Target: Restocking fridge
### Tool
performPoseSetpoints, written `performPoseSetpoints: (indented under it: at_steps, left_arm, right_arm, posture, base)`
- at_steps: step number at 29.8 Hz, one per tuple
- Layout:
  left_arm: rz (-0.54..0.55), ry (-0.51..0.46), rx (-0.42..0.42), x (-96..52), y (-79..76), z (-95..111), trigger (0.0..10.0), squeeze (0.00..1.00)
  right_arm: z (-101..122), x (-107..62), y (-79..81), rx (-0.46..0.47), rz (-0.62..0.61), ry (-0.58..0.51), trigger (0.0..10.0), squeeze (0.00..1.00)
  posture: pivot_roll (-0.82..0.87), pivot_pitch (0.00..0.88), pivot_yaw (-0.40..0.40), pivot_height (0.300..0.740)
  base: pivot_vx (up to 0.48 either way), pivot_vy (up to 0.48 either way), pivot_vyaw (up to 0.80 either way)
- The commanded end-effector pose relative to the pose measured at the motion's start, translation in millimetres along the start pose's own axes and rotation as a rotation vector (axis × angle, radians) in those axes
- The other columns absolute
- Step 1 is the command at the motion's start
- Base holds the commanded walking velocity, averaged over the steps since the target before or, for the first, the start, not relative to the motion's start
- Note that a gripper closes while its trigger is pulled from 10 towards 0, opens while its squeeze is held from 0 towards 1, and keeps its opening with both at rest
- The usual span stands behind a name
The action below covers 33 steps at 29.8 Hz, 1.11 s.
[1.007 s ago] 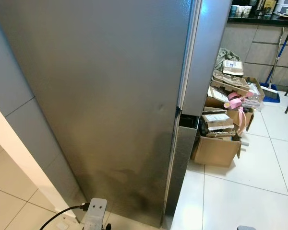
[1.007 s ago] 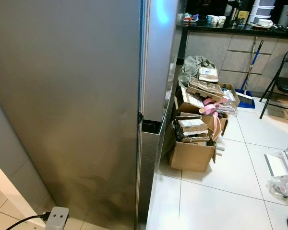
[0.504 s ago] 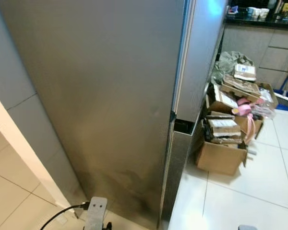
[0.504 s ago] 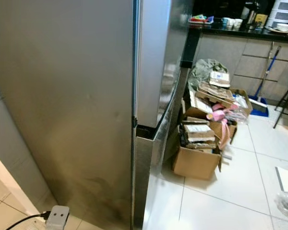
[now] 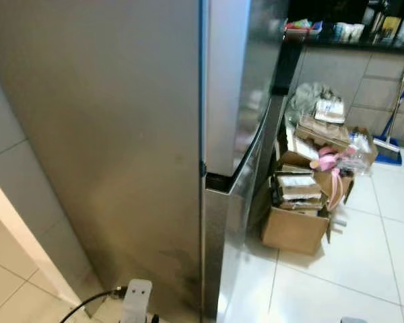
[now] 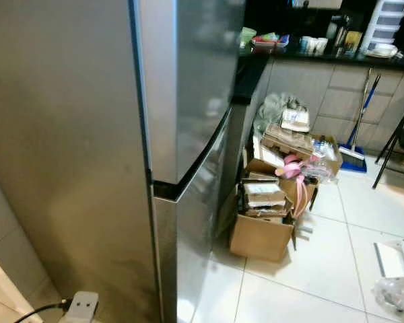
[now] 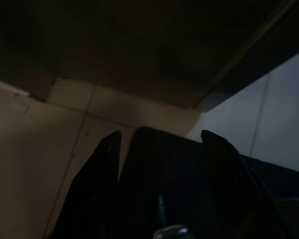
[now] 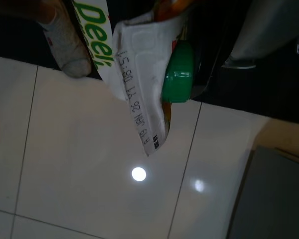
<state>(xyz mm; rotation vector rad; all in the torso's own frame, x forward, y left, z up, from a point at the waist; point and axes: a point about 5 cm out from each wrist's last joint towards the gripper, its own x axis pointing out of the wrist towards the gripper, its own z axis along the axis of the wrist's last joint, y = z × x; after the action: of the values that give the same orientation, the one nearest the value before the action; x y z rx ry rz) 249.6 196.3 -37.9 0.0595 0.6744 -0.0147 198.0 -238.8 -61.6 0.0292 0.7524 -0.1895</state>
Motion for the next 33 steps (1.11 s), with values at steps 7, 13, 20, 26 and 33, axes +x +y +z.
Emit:
performPoseSetpoints:
  at_steps: [7,13,20,26,33]
  left_arm:
    - [0.022,0.039,-0.006,-3.9,7.1,-12.2,10.0,0.00]
    - [0.023,0.039,-0.007,-4.0,7.3,-12.4,10.0,0.00]
    - [0.007,0.034,0.008,-3.8,5.6,-11.8,10.0,0.00]
    - [0.002,0.037,0.007,-4.0,4.5,-13.0,10.0,0.00]
    - [0.015,0.046,-0.006,-4.6,5.7,-15.6,10.0,0.00]
  right_arm:
    - [-6.7,-1.5,3.0,0.011,0.005,0.018,10.0,0.00]
    - [-7.0,-1.7,2.9,0.010,0.005,0.018,10.0,0.00]
    - [-7.3,-2.0,1.5,0.005,0.004,0.018,10.0,0.00]
    - [-7.7,-2.3,0.4,0.001,0.004,0.019,10.0,0.00]
    - [-7.9,-2.4,-0.3,0.000,0.003,0.020,10.0,0.00]
  posture:
    - [-0.10,0.109,0.015,0.740]
    - [-0.10,0.104,0.014,0.740]
    - [-0.11,0.098,0.011,0.740]
    - [-0.11,0.097,0.008,0.740]
    - [-0.11,0.099,0.009,0.740]
  base:
    - [0.000,-0.279,0.00]
    - [0.000,0.000,0.00]
    - [0.000,0.000,0.00]
    - [0.000,-0.421,0.00]
    - [0.000,-0.206,0.00]
